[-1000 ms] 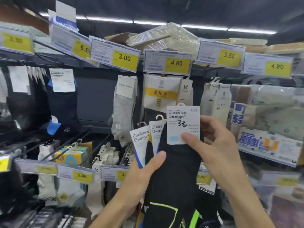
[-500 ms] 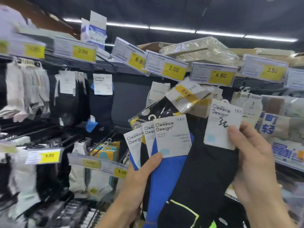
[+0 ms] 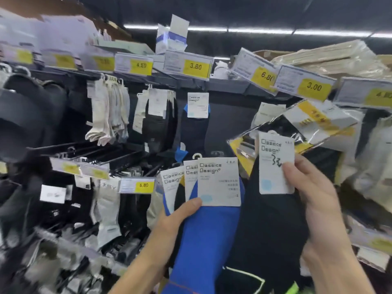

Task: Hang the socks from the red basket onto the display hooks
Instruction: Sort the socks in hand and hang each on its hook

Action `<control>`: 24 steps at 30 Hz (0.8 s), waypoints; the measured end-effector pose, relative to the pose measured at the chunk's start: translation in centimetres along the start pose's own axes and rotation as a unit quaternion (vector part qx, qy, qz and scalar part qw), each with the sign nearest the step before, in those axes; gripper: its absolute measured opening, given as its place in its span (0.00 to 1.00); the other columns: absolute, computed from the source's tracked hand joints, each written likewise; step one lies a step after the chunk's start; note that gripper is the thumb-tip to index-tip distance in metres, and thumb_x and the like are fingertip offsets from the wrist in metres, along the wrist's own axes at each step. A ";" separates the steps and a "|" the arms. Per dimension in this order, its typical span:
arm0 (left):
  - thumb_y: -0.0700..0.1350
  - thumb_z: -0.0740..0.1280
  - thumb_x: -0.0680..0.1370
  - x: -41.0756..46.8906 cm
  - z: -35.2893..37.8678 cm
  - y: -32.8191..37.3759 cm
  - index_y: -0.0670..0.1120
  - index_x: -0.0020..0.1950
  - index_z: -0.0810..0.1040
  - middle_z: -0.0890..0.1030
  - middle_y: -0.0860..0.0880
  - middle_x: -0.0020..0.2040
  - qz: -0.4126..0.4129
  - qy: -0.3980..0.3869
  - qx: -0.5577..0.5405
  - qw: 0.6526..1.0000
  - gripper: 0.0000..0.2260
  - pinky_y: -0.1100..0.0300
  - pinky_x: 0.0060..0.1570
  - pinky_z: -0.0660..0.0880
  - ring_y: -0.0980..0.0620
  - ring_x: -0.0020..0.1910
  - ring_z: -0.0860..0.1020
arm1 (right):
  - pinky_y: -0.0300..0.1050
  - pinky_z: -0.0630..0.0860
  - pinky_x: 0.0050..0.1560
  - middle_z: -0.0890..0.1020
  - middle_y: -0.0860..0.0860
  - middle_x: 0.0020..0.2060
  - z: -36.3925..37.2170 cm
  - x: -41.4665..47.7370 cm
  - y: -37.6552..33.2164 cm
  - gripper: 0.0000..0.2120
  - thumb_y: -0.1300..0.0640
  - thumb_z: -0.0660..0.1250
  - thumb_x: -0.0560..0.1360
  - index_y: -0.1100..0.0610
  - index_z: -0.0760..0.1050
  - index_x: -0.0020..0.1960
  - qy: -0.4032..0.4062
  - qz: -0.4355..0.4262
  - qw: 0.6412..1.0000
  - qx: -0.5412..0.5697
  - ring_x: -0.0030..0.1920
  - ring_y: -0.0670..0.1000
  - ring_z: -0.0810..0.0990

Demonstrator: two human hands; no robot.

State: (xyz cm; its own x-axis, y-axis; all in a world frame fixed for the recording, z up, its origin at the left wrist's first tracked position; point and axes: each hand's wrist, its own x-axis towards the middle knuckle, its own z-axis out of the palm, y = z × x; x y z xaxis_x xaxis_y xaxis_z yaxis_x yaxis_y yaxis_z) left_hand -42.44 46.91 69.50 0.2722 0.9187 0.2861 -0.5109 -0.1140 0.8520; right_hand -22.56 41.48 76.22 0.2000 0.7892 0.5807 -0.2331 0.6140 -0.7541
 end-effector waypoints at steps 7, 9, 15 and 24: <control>0.46 0.76 0.67 -0.4 -4.3 1.5 0.53 0.54 0.86 0.87 0.46 0.53 0.021 0.058 0.006 0.998 0.15 0.61 0.38 0.81 0.47 0.48 0.87 | 0.40 0.81 0.39 0.87 0.54 0.47 3.0 1.6 2.7 0.09 0.52 0.72 0.69 0.51 0.84 0.49 -0.035 0.029 0.999 -0.008 0.43 0.50 0.87; 0.45 0.80 0.64 -0.2 -4.6 2.2 0.53 0.53 0.87 0.88 0.47 0.51 0.042 0.065 0.029 0.997 0.18 0.62 0.37 0.81 0.49 0.47 0.87 | 0.40 0.82 0.40 0.86 0.56 0.50 3.6 1.9 3.4 0.10 0.53 0.72 0.69 0.50 0.83 0.50 -0.064 0.044 0.997 -0.013 0.45 0.51 0.87; 0.43 0.71 0.69 1.3 -5.2 3.0 0.59 0.50 0.87 0.88 0.51 0.50 0.120 0.073 0.080 0.987 0.14 0.65 0.41 0.81 0.51 0.48 0.86 | 0.43 0.82 0.45 0.86 0.54 0.52 5.5 3.2 6.2 0.08 0.56 0.71 0.73 0.49 0.80 0.51 -0.113 0.041 0.989 -0.088 0.52 0.54 0.85; 0.43 0.75 0.71 4.0 -7.6 3.1 0.65 0.50 0.85 0.87 0.58 0.50 0.197 0.066 0.128 0.970 0.16 0.70 0.44 0.79 0.59 0.50 0.85 | 0.64 0.79 0.48 0.82 0.51 0.42 8.1 4.4 10.0 0.10 0.45 0.70 0.70 0.44 0.76 0.50 -0.050 -0.048 0.959 -0.273 0.46 0.55 0.82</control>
State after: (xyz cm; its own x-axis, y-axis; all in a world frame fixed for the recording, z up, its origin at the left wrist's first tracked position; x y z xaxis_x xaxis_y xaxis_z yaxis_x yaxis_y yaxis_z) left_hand -49.09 53.11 69.94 -0.0194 0.8231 0.5676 -0.3301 -0.5411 0.7734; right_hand -31.68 51.22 73.66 0.0971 0.7440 0.6611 0.3213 0.6053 -0.7283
